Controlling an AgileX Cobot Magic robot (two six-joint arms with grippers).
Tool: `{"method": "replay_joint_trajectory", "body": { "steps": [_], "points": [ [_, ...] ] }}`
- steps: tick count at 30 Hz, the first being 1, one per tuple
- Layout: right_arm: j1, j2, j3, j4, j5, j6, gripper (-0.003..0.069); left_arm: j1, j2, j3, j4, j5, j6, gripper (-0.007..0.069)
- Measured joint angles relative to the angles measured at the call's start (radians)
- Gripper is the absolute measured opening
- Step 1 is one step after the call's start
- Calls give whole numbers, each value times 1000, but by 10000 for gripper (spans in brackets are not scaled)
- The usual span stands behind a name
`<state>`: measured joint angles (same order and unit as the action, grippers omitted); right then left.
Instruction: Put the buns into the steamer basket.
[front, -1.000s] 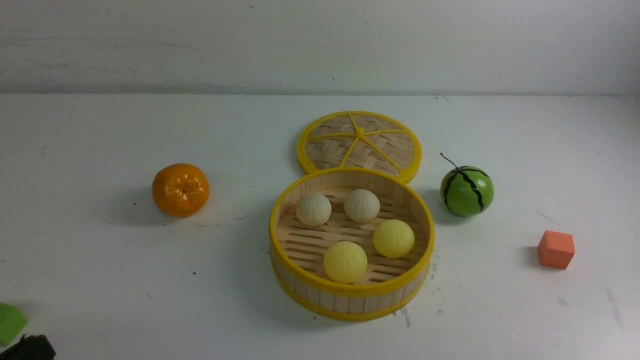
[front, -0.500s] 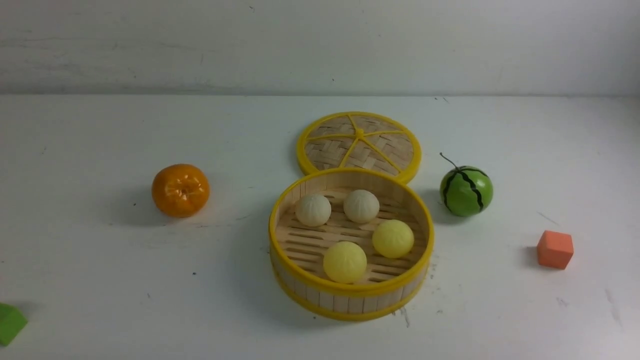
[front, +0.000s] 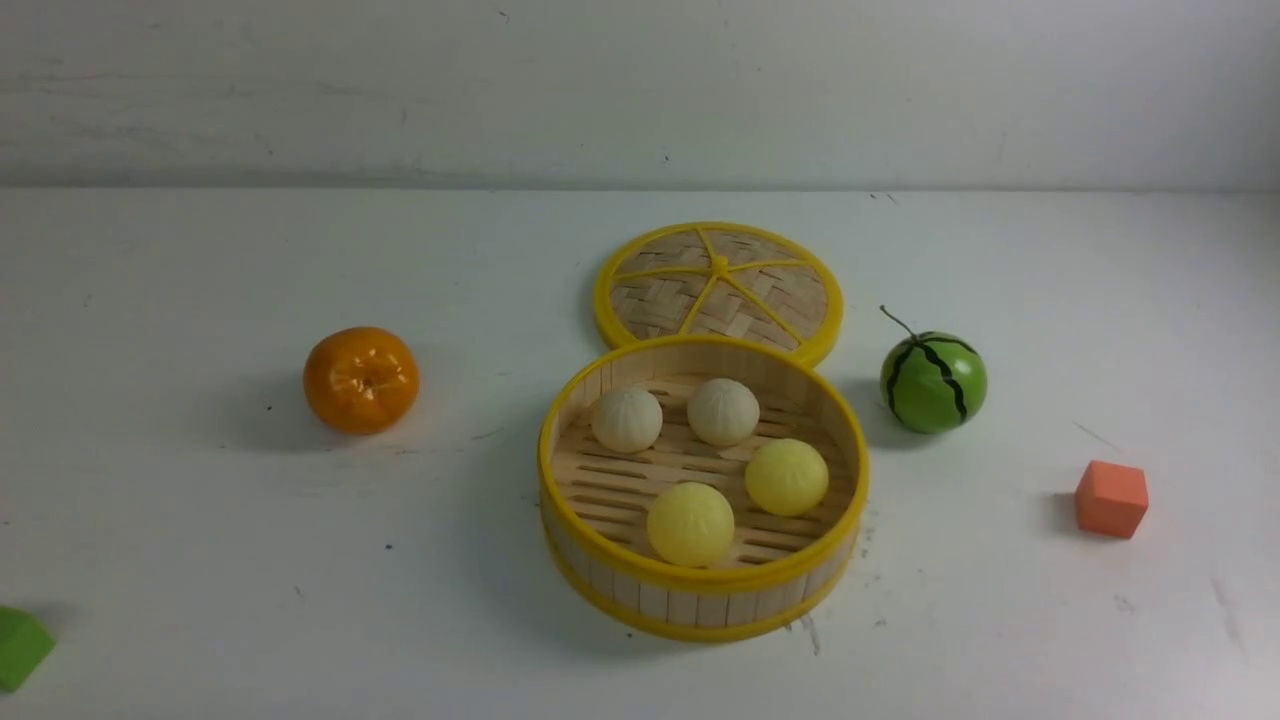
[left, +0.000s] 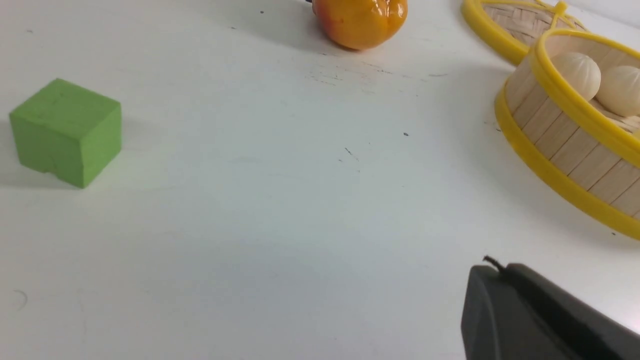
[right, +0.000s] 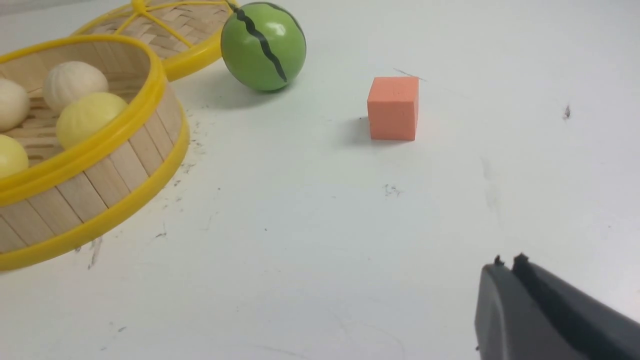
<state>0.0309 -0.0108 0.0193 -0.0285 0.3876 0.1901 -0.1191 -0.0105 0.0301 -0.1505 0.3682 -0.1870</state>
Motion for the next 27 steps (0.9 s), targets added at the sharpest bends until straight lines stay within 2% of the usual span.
{"method": "replay_joint_trajectory", "body": {
  "steps": [27],
  "points": [
    [-1, 0, 0, 0, 0, 0, 46, 0, 0, 0, 0, 0, -1, -13]
  ]
}}
